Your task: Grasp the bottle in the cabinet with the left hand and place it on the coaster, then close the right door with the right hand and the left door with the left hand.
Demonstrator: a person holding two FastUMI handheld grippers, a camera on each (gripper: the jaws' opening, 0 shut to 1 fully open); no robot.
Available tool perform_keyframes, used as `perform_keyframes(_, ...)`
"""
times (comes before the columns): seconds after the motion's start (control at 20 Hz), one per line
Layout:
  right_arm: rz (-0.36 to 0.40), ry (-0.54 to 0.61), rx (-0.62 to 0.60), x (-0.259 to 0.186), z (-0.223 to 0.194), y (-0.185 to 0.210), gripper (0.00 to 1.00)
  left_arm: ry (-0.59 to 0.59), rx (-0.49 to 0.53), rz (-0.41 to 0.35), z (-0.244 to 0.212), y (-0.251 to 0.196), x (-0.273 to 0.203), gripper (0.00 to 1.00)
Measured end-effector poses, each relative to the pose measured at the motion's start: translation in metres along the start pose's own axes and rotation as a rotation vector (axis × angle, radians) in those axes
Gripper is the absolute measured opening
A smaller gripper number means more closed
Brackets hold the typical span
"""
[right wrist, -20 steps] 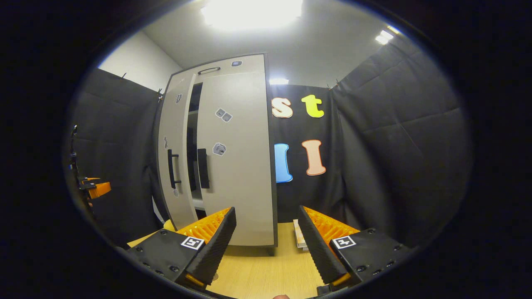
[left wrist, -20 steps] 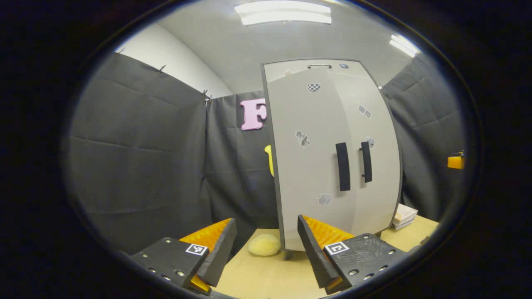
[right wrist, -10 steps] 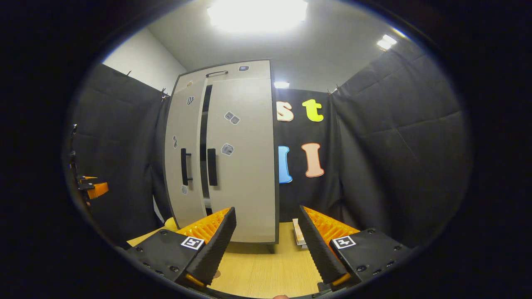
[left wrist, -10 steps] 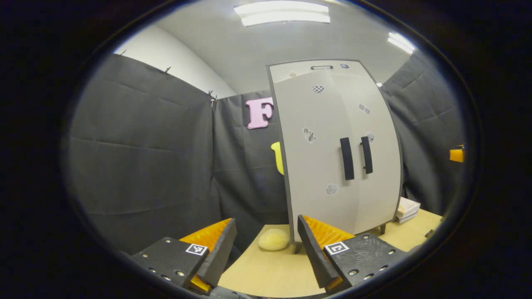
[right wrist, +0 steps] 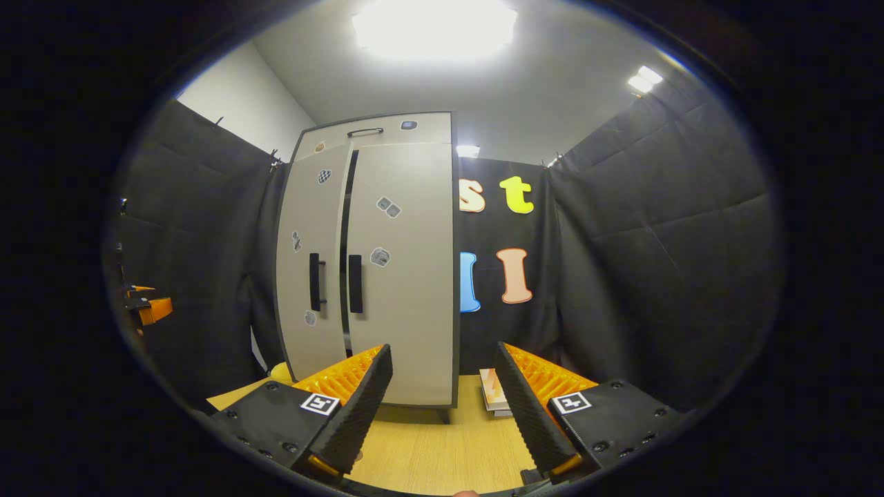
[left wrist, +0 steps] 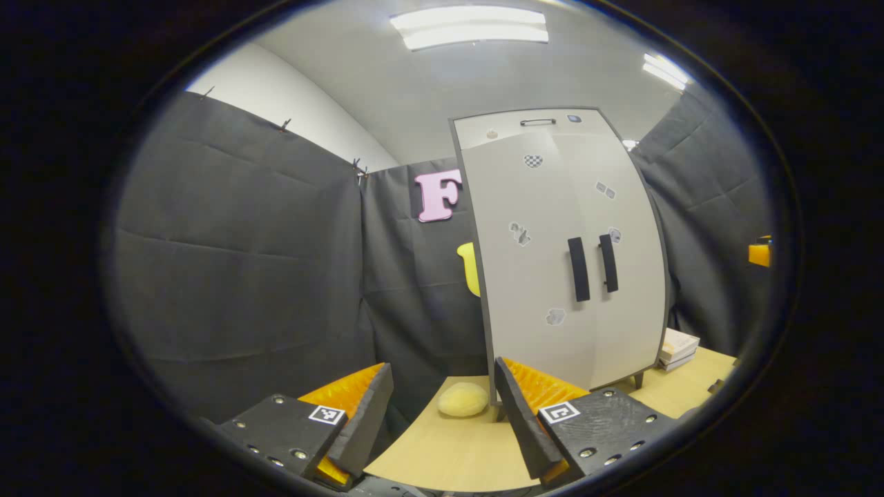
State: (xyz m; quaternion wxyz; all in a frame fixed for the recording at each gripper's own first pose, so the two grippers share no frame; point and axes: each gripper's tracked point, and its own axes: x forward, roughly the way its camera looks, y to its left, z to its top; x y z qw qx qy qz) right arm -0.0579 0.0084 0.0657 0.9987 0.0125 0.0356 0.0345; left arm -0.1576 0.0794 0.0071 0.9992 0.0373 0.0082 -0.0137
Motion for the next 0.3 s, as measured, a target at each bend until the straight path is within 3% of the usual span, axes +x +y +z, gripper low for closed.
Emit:
perform_keyframes(0.05, -0.001, 0.000, -0.003, -0.0006, 0.0002, -0.0005, 0.92, -0.002, 0.000, 0.000, 0.0001, 0.0004, -0.0013, 0.87)
perform_keyframes(0.3, -0.010, -0.016, -0.005, -0.0046, 0.0045, -0.0026, 0.92, -0.014, 0.009, 0.009, 0.0034, 0.0022, -0.0063, 0.87)
